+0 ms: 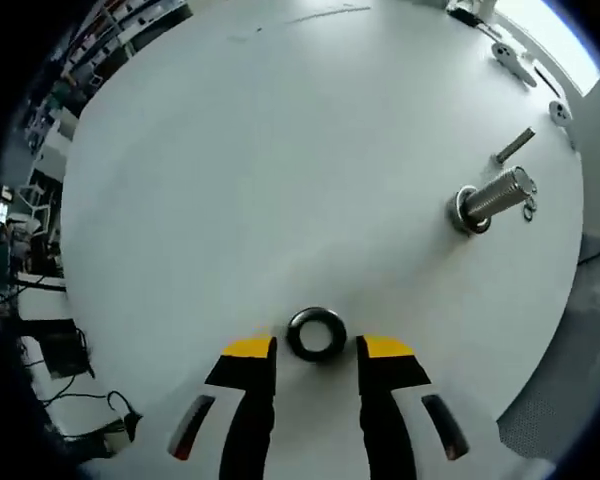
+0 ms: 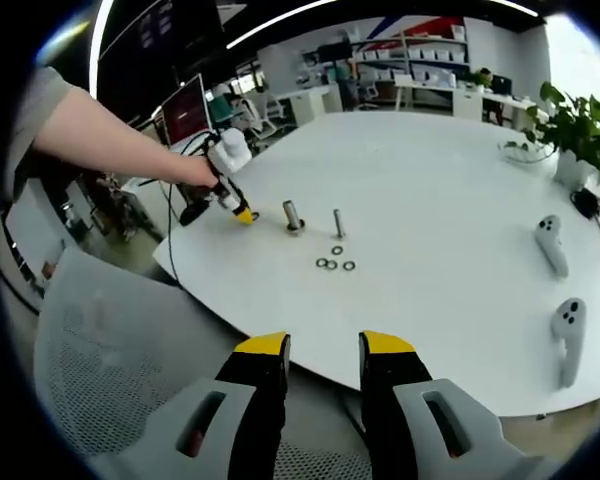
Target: Place the washer onto the threaded stud by aligning its center hole with the stud, sliding it down to the base, and recovering from edge contact or off-axis alignment until the washer reaches the visible bottom stop.
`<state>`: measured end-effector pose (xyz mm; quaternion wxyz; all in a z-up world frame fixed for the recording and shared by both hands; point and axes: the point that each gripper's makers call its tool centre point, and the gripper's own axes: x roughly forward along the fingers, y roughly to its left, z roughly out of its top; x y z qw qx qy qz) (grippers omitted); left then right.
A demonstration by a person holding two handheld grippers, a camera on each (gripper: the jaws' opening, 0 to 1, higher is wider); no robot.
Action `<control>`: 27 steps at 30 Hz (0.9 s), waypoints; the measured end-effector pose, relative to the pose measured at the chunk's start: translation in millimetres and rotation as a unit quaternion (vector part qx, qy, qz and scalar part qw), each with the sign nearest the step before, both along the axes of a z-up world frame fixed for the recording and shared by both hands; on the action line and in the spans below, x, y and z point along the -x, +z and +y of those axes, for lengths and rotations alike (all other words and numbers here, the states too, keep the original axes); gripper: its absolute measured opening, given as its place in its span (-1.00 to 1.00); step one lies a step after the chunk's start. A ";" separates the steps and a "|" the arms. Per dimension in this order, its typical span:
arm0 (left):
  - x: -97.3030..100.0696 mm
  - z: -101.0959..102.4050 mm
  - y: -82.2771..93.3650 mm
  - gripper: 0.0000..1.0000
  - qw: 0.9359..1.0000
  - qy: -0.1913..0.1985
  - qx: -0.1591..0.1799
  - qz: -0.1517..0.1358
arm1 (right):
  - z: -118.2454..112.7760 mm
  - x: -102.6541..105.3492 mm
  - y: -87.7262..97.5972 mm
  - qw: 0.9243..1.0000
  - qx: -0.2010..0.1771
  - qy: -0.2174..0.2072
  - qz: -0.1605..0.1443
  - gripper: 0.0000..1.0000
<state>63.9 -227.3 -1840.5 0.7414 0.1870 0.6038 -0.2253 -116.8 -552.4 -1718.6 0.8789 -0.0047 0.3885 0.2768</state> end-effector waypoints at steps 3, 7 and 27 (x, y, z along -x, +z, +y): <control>1.1 -1.6 -2.5 -0.34 1.000 -0.003 -0.002 0.006 | 0.1 0.1 -0.1 1.000 0.000 0.001 0.001 -0.41; 2.9 -1.3 -1.6 -0.34 1.000 -0.007 -0.002 0.011 | 0.0 0.6 -0.8 1.000 0.001 0.001 0.002 -0.41; 0.4 -1.4 -1.7 -0.59 0.999 0.003 -0.028 0.041 | 0.2 0.6 -0.6 1.000 0.001 0.000 0.002 -0.41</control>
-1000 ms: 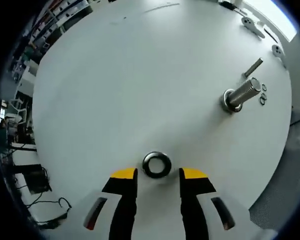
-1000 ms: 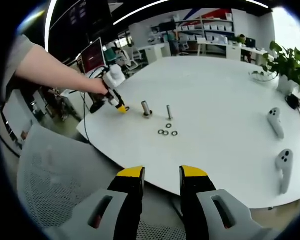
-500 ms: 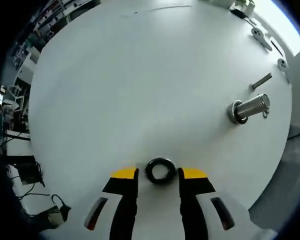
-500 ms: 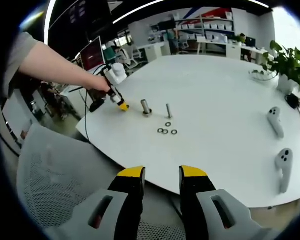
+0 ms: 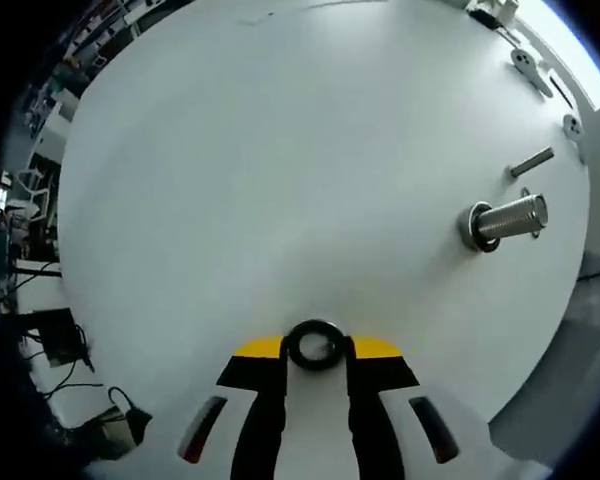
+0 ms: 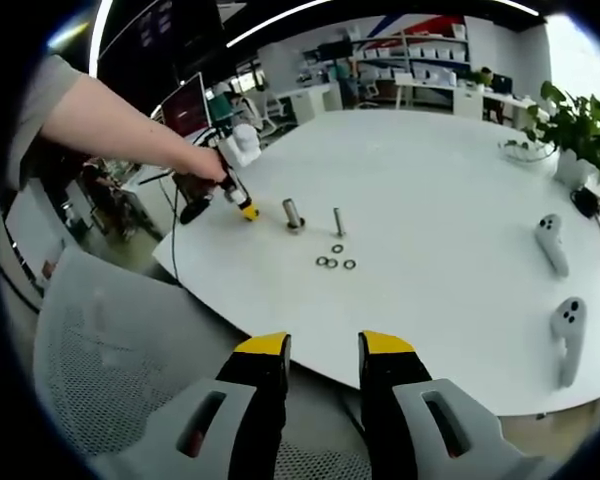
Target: Place the washer onto the threaded stud by aligning its center hole with the stud, sliding it down to the base, and recovering from edge contact or off-axis alignment until the washer reaches the visible bottom stop.
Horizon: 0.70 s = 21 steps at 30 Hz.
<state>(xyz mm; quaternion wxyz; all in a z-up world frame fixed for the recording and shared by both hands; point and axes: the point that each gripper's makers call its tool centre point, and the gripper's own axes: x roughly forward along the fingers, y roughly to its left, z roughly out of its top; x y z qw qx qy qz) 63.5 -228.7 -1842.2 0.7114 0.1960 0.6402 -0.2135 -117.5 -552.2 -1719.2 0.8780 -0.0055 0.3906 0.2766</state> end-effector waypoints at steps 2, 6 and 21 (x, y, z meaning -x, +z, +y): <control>0.0 0.1 -0.5 -0.59 1.000 -0.006 -0.003 0.008 | -0.3 -0.2 0.2 1.000 0.000 -0.001 0.000 -0.41; -0.4 -1.2 0.1 -0.59 1.000 -0.005 -0.015 0.019 | -0.3 -0.3 0.1 1.000 0.000 -0.001 0.000 -0.41; -6.8 -2.3 -3.8 -1.00 0.999 -0.022 0.007 -0.022 | 0.1 0.0 -0.8 1.000 0.001 0.001 0.002 -0.42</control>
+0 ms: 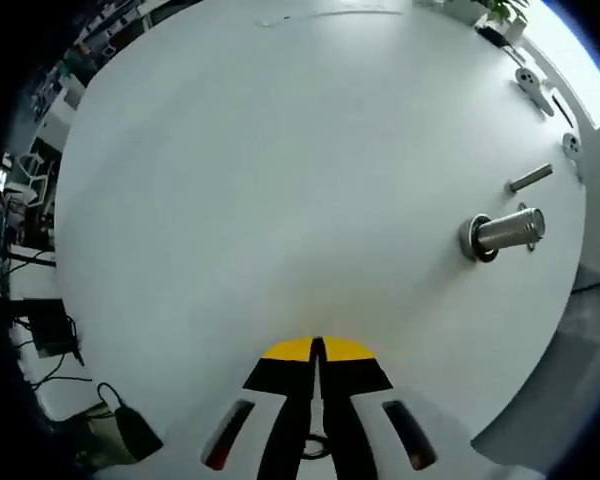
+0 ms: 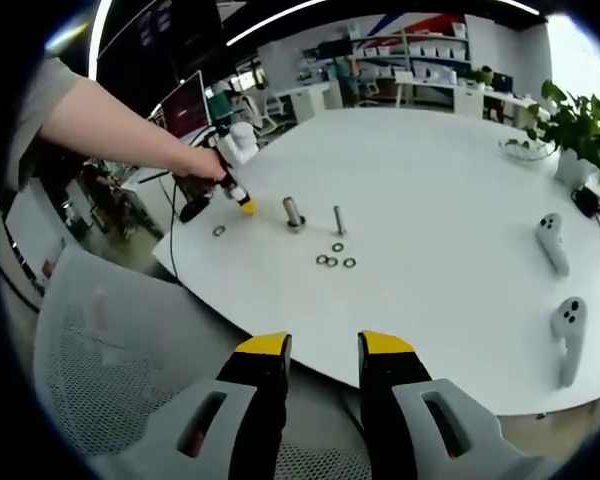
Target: Place the washer onto the threaded stud by aligning its center hole with the stud, sliding it down to the base, and recovering from edge contact or off-axis alignment until the washer reaches the visible bottom stop.
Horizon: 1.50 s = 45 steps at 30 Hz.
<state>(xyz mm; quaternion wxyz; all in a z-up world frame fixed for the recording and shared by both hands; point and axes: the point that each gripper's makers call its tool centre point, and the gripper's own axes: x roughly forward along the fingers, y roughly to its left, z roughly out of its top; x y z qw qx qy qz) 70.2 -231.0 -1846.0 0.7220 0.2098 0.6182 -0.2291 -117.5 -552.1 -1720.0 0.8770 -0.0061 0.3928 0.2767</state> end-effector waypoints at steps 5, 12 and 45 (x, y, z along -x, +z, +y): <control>10.3 -9.9 1.3 -0.77 0.999 0.027 0.034 0.020 | -0.3 0.2 -0.4 1.000 0.001 -0.001 0.001 -0.42; 39.6 21.6 7.5 -0.33 0.999 0.015 -0.003 0.030 | -0.2 0.5 0.1 1.000 -0.001 -0.001 0.000 -0.42; 88.4 63.9 2.5 -0.58 0.995 0.047 -0.040 0.077 | -0.2 -0.7 1.6 1.000 -0.002 -0.002 -0.003 -0.42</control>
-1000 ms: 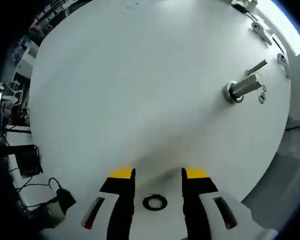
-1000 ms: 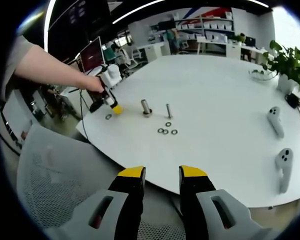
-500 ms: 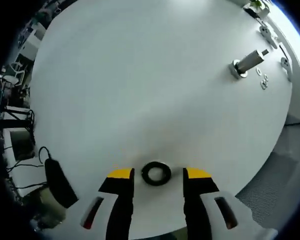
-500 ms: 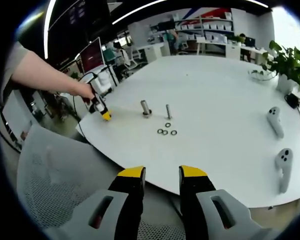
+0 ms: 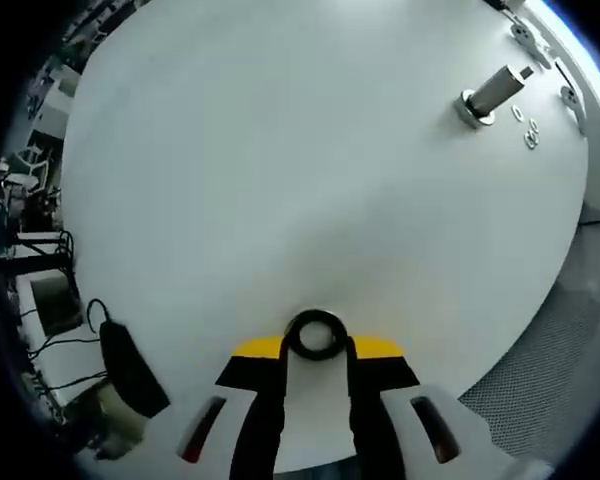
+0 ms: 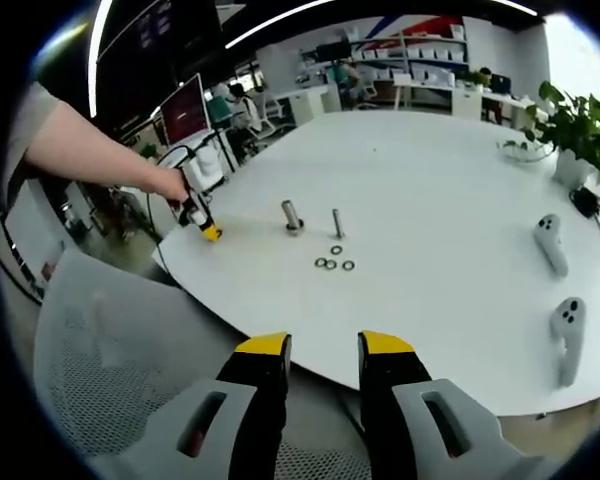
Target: Place the washer onto the threaded stud by aligning its center hole with the stud, sliding it down to the base, and recovering from edge contact or off-axis alignment until the washer reaches the visible bottom stop.
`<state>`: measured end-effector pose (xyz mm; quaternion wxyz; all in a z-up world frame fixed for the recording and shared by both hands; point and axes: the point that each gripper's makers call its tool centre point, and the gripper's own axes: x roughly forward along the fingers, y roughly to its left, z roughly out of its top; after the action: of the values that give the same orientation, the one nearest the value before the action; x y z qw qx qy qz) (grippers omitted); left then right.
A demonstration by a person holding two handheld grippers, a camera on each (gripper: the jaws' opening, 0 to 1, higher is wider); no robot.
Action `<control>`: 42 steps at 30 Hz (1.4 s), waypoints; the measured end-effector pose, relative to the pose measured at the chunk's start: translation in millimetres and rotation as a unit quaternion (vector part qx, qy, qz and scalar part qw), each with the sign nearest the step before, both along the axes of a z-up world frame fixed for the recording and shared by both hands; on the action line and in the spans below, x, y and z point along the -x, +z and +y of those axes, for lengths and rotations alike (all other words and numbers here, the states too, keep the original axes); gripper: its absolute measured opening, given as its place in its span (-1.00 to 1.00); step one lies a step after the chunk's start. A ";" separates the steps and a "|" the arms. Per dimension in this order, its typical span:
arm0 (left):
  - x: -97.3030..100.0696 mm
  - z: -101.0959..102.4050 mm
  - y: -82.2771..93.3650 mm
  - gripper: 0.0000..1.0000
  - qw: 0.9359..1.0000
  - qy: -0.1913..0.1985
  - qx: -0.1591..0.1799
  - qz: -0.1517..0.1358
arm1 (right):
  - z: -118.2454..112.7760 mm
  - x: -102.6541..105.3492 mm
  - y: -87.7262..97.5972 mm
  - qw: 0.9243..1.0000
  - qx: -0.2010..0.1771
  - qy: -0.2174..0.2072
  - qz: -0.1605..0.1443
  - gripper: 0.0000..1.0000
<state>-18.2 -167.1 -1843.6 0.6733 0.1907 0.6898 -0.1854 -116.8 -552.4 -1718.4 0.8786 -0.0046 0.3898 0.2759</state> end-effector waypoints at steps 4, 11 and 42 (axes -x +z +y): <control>0.8 -3.5 -0.5 -0.58 1.000 -0.020 -0.007 0.008 | -0.5 -0.6 0.5 1.000 -0.001 -0.002 -0.001 -0.42; 0.1 -4.2 -1.0 -0.52 1.000 0.016 0.011 -0.017 | 0.5 -0.5 0.5 1.000 -0.001 0.002 -0.001 -0.42; -1.8 -9.1 1.5 -0.55 0.998 0.039 0.031 -0.038 | 1.1 -0.6 1.2 1.000 -0.004 0.002 -0.003 -0.42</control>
<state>-16.4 -176.2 -1842.1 0.7117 0.1495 0.6644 -0.1726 -116.3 -551.2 -1717.2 0.8794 -0.0028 0.3859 0.2787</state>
